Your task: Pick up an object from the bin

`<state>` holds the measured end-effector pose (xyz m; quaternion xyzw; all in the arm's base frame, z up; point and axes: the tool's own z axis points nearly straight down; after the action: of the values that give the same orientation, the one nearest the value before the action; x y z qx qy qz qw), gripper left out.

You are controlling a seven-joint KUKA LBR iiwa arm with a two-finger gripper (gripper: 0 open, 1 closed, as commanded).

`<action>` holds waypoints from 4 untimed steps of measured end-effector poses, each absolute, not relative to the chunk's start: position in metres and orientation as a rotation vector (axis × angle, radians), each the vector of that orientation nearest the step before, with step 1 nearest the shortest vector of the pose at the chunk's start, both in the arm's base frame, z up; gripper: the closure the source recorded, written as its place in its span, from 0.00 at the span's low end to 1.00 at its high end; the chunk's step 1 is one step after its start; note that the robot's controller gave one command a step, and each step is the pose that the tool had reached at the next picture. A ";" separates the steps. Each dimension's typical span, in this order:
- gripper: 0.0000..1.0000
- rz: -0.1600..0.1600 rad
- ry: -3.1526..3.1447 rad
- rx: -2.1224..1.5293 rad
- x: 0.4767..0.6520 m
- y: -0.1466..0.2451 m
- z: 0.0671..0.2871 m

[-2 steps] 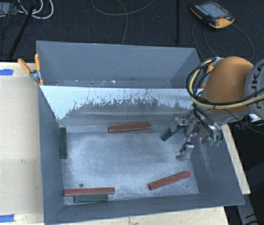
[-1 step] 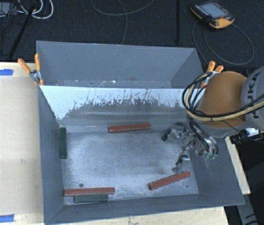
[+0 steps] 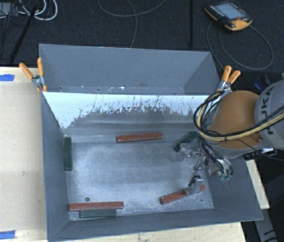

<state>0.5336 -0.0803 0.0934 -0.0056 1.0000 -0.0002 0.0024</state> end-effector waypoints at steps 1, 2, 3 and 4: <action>0.00 0.004 3.111 -0.464 0.503 -0.101 0.077; 1.00 0.002 3.140 -0.156 0.486 -0.093 0.097; 0.00 0.001 3.140 -0.160 0.486 -0.093 0.096; 1.00 0.001 3.139 -0.163 0.486 -0.092 0.096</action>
Offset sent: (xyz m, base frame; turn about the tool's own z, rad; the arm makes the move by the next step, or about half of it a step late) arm -0.0477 -0.0133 0.0039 -0.0866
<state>0.4858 -0.0923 0.0965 -0.0520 0.9986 0.0004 -0.0010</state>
